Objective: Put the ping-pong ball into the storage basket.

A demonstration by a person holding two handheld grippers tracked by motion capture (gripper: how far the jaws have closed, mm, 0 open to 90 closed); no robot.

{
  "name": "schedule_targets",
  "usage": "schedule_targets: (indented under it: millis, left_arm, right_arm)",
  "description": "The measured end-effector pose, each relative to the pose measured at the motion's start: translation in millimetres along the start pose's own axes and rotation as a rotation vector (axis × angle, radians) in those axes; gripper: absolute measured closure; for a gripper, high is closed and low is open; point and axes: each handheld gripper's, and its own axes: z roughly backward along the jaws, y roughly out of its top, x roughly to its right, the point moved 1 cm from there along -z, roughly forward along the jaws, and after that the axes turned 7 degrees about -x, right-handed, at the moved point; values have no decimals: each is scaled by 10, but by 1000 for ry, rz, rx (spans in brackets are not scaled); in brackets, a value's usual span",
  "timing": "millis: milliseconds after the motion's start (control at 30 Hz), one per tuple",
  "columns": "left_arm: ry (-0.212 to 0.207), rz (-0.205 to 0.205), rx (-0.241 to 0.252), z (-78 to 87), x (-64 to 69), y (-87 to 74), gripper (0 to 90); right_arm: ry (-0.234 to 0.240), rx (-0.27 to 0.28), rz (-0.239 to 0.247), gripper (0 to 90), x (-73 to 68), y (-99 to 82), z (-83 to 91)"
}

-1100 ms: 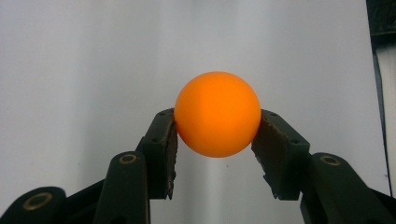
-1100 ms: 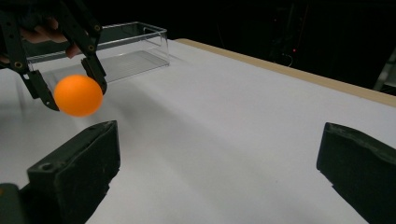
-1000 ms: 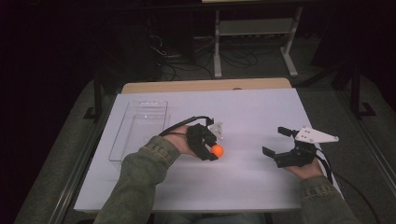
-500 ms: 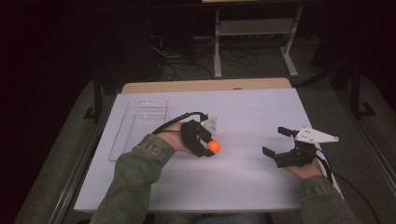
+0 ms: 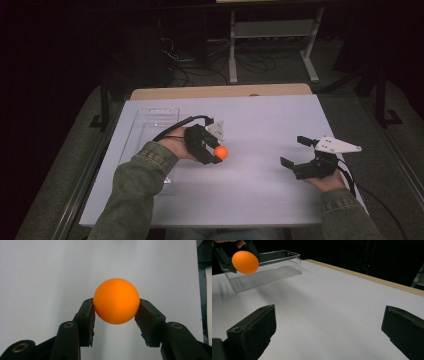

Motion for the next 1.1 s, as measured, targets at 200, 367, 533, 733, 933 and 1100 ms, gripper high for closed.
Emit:
schedule_targets:
  millis: [200, 367, 533, 733, 933, 1100]
  left_arm:
    - [12, 12, -6, 93, -12, -44, 510]
    - [19, 29, -2, 174, -45, -105, 510]
    - [29, 41, -9, 224, -64, -150, 510]
    - [46, 54, -7, 303, -48, -197, 510]
    - [66, 60, -9, 432, -39, -252, 510]
    - [72, 65, -9, 481, -46, -291, 510]
  right_arm:
    - [0, 1, -2, 0, 1, -1, 7]
    - [3, -2, 4, 0, -2, -1, -4]
    - [2, -1, 3, 0, 1, -1, -6]
    - [0, 2, -2, 0, -1, 3, 6]
    - [1, 3, -1, 0, -1, 4, 3]
    - [1, 1, 2, 0, 0, 4, -9]
